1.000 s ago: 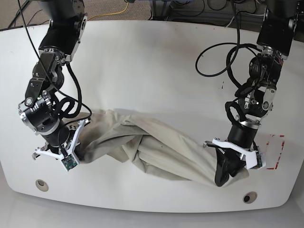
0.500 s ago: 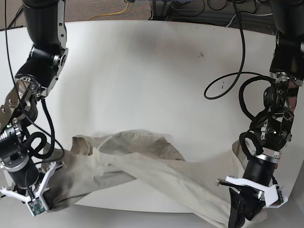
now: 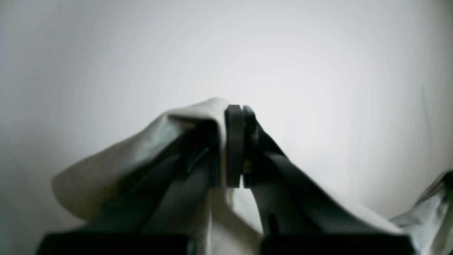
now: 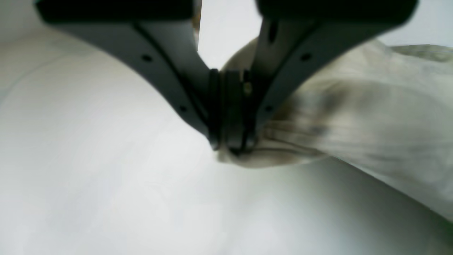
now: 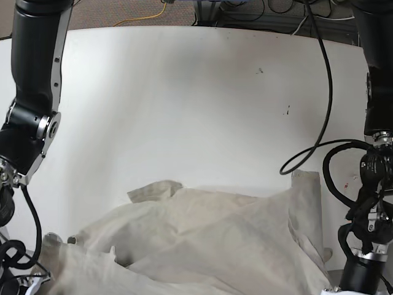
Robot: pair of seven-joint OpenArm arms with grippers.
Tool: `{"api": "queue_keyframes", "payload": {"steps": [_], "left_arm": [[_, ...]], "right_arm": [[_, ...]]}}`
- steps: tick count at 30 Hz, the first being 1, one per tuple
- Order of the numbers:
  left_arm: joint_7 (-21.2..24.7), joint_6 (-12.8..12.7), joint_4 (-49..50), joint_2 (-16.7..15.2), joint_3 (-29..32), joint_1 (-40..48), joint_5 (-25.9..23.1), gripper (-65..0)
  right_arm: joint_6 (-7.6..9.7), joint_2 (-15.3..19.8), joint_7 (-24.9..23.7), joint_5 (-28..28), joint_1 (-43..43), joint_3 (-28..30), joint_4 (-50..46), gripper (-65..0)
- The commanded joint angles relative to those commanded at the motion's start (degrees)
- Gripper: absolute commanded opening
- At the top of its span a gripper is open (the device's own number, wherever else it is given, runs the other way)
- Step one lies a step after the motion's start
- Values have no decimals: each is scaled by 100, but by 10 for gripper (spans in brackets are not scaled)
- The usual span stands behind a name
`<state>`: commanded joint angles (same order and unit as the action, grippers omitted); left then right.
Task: Layout the t-shirt on the table in an organized manner, then fold the t-shirt properly
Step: 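Pull the held fabric with the left gripper away from the right gripper, then lift the shirt with both grippers and stretch it between them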
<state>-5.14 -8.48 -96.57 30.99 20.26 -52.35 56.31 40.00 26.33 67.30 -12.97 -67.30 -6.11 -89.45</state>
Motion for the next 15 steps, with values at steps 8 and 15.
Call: {"api": "queue_keyframes", "payload": {"steps": [8,15], "left_arm": [[-105,0,-114,0,9,-413,132,-642],[-325,0,-281,53,0,-185,141,-642]], "right_arm": [[0,-9,9,0,-750,352,378,-644],[0,0,35,-9,-308,299,281,-644]]}}
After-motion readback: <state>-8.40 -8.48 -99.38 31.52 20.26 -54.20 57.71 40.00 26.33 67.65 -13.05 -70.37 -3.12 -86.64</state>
